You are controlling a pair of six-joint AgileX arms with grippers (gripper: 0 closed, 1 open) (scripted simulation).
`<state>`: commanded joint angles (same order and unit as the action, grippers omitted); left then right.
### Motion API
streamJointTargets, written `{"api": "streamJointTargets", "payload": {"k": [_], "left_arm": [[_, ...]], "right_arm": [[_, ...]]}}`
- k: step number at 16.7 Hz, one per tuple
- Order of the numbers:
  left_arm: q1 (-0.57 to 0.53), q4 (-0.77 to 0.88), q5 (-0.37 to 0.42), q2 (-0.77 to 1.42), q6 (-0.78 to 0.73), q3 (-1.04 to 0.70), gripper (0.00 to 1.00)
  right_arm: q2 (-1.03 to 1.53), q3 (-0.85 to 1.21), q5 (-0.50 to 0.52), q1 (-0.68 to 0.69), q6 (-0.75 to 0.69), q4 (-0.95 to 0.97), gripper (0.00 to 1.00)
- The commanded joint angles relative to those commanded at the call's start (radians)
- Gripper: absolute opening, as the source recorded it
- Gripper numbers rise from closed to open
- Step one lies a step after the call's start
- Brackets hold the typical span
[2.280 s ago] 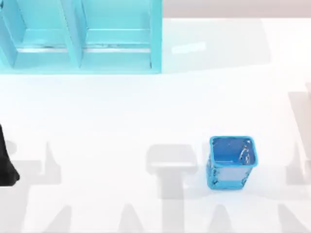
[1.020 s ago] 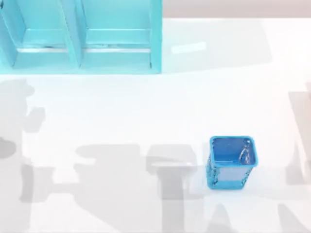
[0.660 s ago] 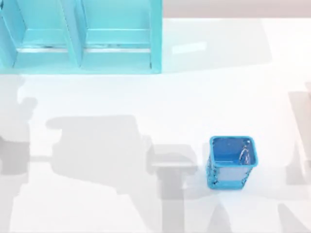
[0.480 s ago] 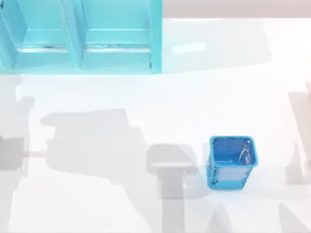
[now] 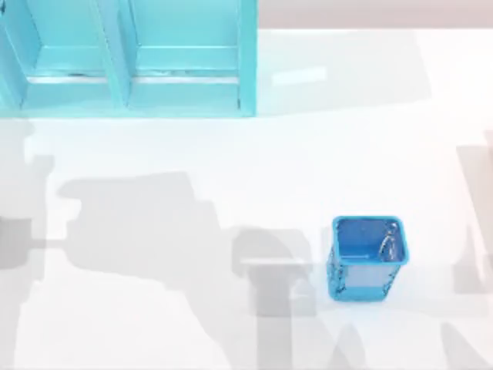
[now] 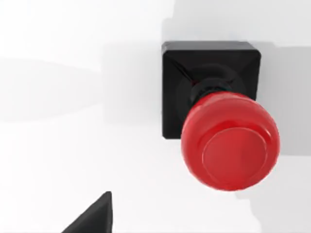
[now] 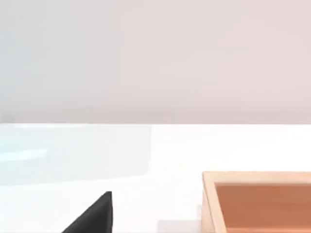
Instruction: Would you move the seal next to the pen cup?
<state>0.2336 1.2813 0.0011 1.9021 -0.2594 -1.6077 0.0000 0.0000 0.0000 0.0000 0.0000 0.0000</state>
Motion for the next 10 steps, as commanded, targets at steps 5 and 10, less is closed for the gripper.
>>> {"api": "streamJointTargets", "payload": {"k": [5,10], "left_arm": [[0.004,-0.231,0.000,0.044,-0.004,0.172,1.00],[0.006,-0.335,0.000,0.070,-0.006,0.261,1.00]], "right_arm": [[0.000,0.000,0.000,0.000,0.000,0.000,1.00],[0.000,0.000,0.000,0.000,0.000,0.000,1.00]]}}
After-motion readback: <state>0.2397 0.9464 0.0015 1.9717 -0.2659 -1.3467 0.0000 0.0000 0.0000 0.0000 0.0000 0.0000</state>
